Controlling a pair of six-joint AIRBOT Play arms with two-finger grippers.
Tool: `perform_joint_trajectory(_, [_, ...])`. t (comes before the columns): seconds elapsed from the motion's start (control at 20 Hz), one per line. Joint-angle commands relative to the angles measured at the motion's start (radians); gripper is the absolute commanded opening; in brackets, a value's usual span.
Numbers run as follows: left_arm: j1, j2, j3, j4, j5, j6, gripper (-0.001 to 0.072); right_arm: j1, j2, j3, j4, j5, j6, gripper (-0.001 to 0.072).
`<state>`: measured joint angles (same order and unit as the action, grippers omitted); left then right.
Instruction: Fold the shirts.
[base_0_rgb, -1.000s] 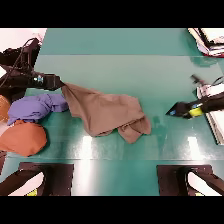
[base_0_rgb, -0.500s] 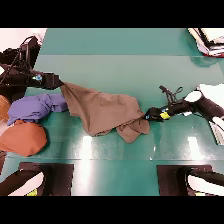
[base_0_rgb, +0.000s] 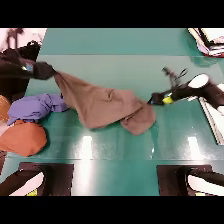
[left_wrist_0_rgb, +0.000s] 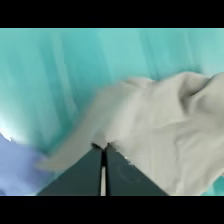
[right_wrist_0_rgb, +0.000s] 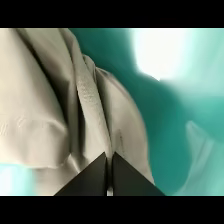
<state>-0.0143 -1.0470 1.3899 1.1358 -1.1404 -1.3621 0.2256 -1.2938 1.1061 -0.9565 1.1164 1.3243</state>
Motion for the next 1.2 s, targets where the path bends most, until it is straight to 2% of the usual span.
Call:
perform_joint_trajectory(0.0, [0.001,0.025,0.249,0.020,-0.031,0.001,0.0021,-0.106,0.158,0.165,-0.050,0.031,0.022,0.0017])
perform_joint_trajectory(0.25, [0.001,0.063,0.625,0.018,-0.043,0.000,0.0021,-0.245,0.369,0.425,-0.050,0.074,0.022,0.0017])
perform_joint_trajectory(0.4, [0.001,0.105,0.737,0.008,-0.016,0.000,0.0021,-0.313,0.455,0.538,-0.052,0.092,0.022,0.0017])
perform_joint_trajectory(0.55, [0.001,0.177,0.737,0.009,0.089,-0.001,0.0020,-0.391,0.518,0.631,-0.066,0.103,0.022,0.0017])
perform_joint_trajectory(0.7, [0.001,0.213,0.770,0.011,0.206,0.001,0.0020,-0.480,0.533,0.708,-0.065,0.184,0.023,0.0017])
perform_joint_trajectory(0.85, [0.001,0.200,0.742,0.033,0.175,0.001,0.0020,-0.554,0.478,0.755,-0.065,0.359,0.062,0.0017])
perform_joint_trajectory(1.0, [0.001,0.129,0.585,0.047,0.120,0.000,0.0020,-0.544,0.367,0.726,-0.066,0.525,0.102,0.0017])
perform_joint_trajectory(1.15, [0.000,-0.037,0.479,0.010,0.002,0.001,0.0021,-0.457,0.266,0.567,-0.072,0.529,0.126,0.0018])
